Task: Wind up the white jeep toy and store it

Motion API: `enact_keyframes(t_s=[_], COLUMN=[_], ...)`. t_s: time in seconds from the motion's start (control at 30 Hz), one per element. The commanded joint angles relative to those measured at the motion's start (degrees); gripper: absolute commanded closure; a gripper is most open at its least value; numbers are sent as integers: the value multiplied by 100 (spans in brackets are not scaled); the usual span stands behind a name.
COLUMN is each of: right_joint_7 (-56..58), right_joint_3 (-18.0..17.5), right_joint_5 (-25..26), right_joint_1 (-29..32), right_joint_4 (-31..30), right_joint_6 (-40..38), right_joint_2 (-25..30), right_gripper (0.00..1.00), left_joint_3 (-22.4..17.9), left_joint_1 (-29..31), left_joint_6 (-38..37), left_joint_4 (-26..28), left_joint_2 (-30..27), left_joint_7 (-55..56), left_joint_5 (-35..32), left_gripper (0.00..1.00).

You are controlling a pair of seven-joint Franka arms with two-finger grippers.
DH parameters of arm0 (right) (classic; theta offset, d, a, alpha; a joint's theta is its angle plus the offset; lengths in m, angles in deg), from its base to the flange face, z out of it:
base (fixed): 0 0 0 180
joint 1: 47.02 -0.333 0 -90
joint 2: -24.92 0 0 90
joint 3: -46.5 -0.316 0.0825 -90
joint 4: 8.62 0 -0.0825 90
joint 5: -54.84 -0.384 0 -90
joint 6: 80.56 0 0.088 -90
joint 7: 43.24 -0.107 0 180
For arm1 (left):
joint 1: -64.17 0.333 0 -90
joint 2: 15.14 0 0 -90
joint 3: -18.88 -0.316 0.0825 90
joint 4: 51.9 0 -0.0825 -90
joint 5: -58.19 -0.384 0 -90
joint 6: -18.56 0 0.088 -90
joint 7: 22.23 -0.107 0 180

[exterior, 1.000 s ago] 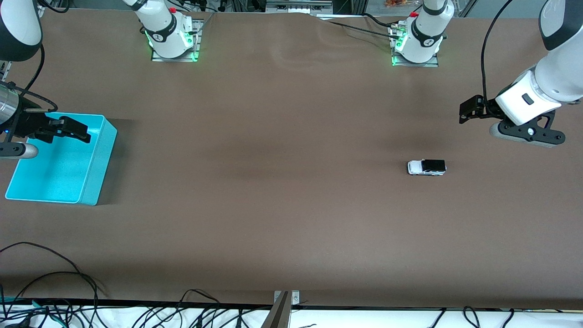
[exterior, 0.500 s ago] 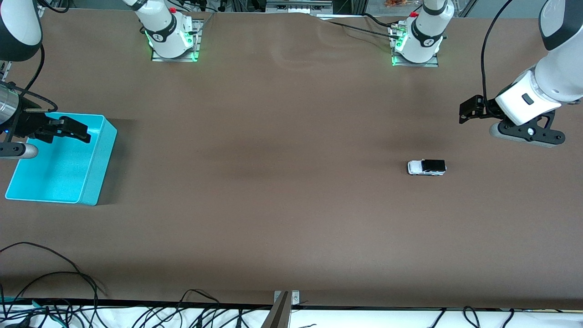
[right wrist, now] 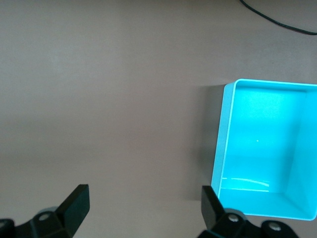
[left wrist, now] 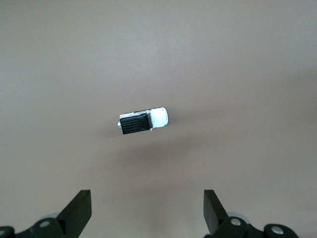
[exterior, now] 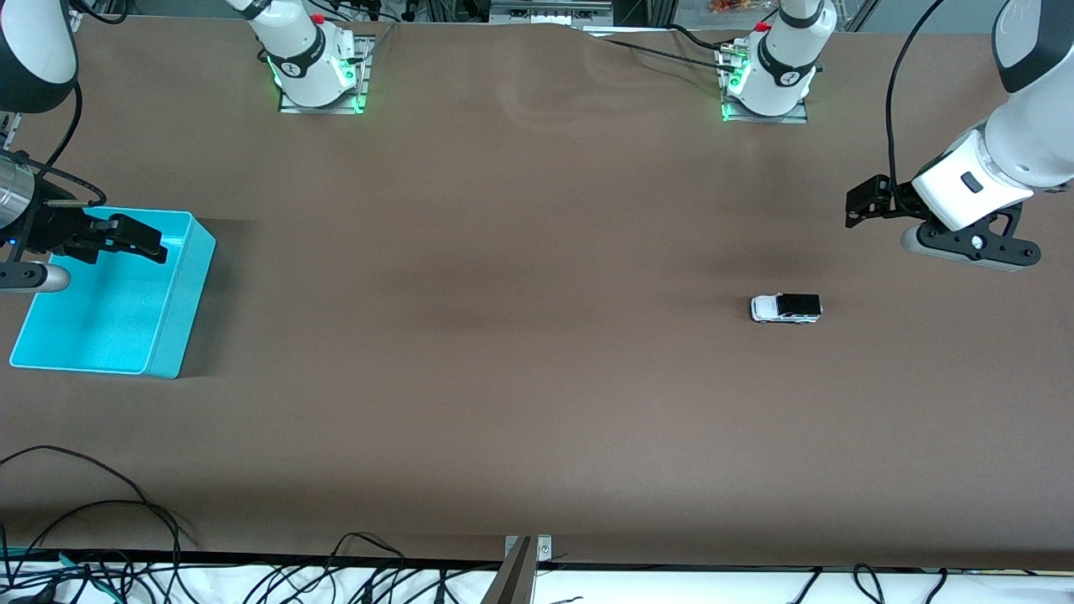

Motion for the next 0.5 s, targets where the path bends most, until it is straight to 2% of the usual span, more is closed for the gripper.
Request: enact_keyframes(t_s=[0.0,0.47], right_joint_7=[109,100], right_joint_3=[23,23], right_joint_5=[-85,-111], right_joint_1=[13,22], right_joint_4=[-1,17], right_joint_6=[-40,-32], right_joint_2=[35,9], right_gripper=[0,0], left_joint_3=[-21,-22], left_joint_1=[-11,-19], left_joint_6=[-32,-32], left_joint_4=[55,55], left_joint_2=[-110,-111], left_joint_7=[-99,-99], left_joint_5=[69,69], left_gripper=[0,0])
